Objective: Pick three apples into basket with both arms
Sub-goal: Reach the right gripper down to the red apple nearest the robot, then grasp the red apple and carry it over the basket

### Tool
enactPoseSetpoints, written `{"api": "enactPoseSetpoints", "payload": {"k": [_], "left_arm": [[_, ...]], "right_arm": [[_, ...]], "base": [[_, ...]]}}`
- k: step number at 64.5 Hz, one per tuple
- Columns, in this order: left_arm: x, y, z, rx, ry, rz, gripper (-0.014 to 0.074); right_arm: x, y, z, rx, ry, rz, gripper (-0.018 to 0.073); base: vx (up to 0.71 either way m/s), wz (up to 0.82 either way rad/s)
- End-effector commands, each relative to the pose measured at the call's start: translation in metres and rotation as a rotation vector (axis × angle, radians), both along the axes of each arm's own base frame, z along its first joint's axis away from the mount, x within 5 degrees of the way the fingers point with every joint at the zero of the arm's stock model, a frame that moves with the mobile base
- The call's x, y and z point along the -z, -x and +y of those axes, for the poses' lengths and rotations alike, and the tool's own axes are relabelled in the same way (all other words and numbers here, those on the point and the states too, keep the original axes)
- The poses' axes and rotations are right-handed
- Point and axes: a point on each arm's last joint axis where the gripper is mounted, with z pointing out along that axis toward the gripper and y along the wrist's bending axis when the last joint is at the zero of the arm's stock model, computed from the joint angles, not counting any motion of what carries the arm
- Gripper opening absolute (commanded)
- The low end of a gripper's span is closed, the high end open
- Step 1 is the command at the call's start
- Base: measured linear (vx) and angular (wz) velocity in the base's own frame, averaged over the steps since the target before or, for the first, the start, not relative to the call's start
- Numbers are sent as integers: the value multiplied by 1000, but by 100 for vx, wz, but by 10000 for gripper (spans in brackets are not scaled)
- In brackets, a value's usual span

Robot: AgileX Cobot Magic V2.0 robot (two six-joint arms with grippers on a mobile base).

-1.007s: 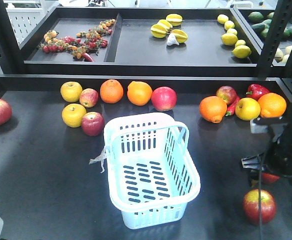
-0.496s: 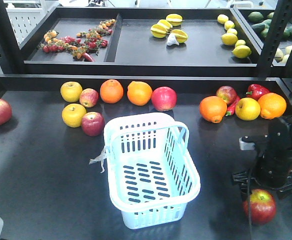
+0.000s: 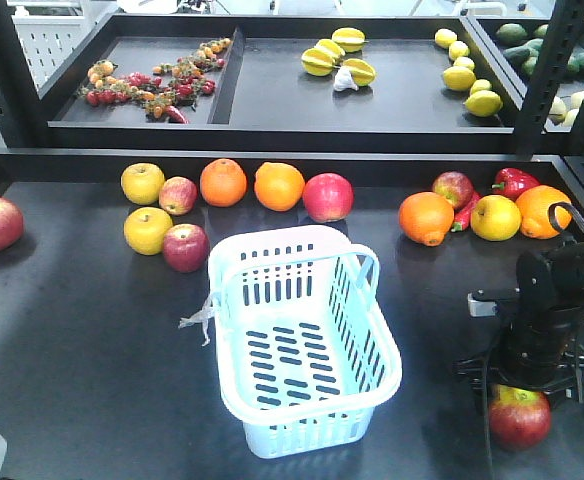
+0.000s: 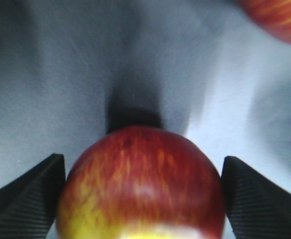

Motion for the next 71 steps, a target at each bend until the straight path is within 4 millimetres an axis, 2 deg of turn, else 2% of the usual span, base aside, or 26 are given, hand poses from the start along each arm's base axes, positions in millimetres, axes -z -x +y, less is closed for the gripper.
{"api": "enactPoseSetpoints", "payload": {"k": [1,11,18,23,37,45,54,61,71], "left_arm": [[-11,-6,-1,-38,43,-51,-8],[-11,-6,-1,-38,43,-51,-8],[-11,-6,-1,-38,43,-51,-8],[-11,-6,-1,-38,43,-51,-8],[-11,-6,-1,-38,43,-51,-8],[-11,-6,-1,-38,43,-51,-8],[-11,-6,-1,-38,43,-51,-8],[-11,-6,-1,-38,43,-51,-8],[-11,-6,-1,-38,43,-51,-8]], "right_arm": [[-16,-5,-3,0,7,-38,534],[-24,-4,-3,0,8,-47,395],[-42,-3,-3,-15,7,-90,271],[-60,-2,-3,-28,3,-139,184],[-136,17,7,-66,-110,-317,-13],[-175,35,28,-145,-247,-411,-10],[-206,54,68,-286,-411,-520,-8],[-213,56,94,-371,-467,-596,-7],[-209,52,123,-448,-474,-665,-6]], "base": [[0,0],[0,0],[0,0],[0,0],[0,0],[0,0],[0,0],[0,0],[0,0]]}}
